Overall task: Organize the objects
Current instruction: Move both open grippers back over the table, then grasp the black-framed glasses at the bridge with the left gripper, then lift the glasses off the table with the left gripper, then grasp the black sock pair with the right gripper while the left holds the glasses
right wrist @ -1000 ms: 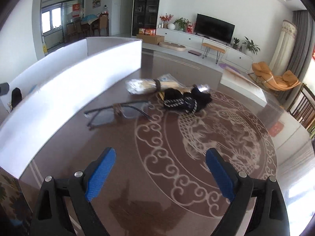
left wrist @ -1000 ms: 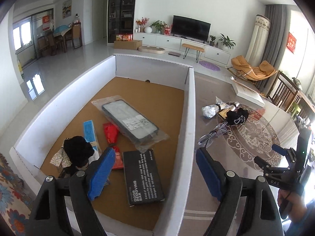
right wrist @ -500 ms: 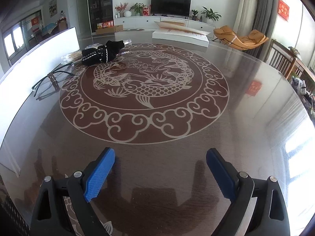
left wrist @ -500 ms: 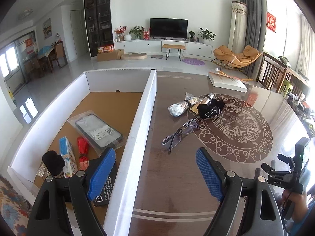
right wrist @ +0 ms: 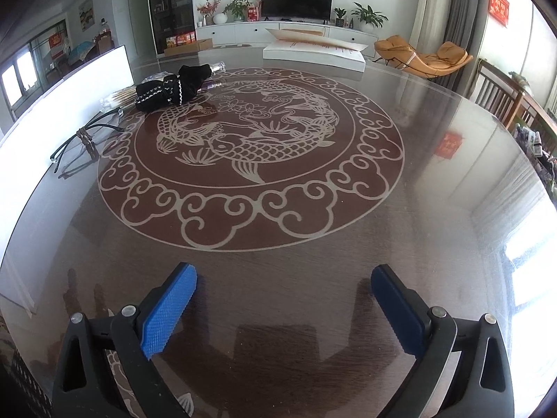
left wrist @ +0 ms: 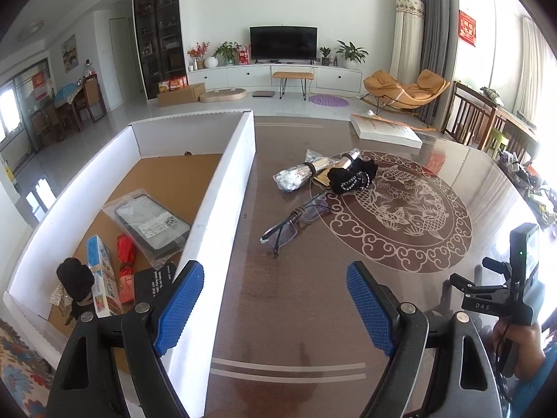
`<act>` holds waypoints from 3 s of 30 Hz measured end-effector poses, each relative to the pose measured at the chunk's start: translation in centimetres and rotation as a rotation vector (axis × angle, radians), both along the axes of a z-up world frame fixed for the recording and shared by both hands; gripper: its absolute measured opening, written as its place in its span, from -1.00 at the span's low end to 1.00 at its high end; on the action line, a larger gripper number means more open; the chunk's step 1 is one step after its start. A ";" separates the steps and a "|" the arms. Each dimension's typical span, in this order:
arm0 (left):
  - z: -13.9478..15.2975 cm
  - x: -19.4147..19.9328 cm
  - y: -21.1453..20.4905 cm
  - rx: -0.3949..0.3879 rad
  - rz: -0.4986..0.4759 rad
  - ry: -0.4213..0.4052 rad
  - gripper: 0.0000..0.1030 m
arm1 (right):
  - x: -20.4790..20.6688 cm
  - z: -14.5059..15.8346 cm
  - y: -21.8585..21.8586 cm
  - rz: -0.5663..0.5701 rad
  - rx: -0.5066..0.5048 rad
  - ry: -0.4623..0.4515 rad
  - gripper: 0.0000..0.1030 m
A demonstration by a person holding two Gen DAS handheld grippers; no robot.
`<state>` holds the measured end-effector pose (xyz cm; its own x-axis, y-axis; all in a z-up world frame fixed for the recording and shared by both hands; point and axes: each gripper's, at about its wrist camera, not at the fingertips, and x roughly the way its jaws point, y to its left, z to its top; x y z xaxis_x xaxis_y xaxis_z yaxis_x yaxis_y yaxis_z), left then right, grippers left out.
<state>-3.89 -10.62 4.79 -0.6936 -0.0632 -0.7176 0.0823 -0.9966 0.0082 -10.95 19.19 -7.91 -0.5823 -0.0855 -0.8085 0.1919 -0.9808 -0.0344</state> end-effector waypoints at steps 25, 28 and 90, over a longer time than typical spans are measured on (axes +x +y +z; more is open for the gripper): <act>-10.2 -18.8 2.4 -0.070 -0.083 -0.213 0.63 | -0.2 -0.2 0.2 -0.003 -0.021 -0.013 1.00; -11.2 -19.2 2.5 -0.065 -0.107 -0.231 0.60 | -0.2 -0.2 0.2 -0.003 -0.021 -0.013 1.00; -12.3 -9.7 2.7 0.016 0.012 -0.154 1.00 | -7.2 1.6 -3.0 0.049 -0.092 -0.194 0.99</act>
<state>-13.56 -7.91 -7.46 -0.5744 -0.0581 -0.8165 0.0928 -0.9957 0.0056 -18.17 16.19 -6.31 -0.4102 -0.1888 -0.8922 0.2340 -0.9674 0.0972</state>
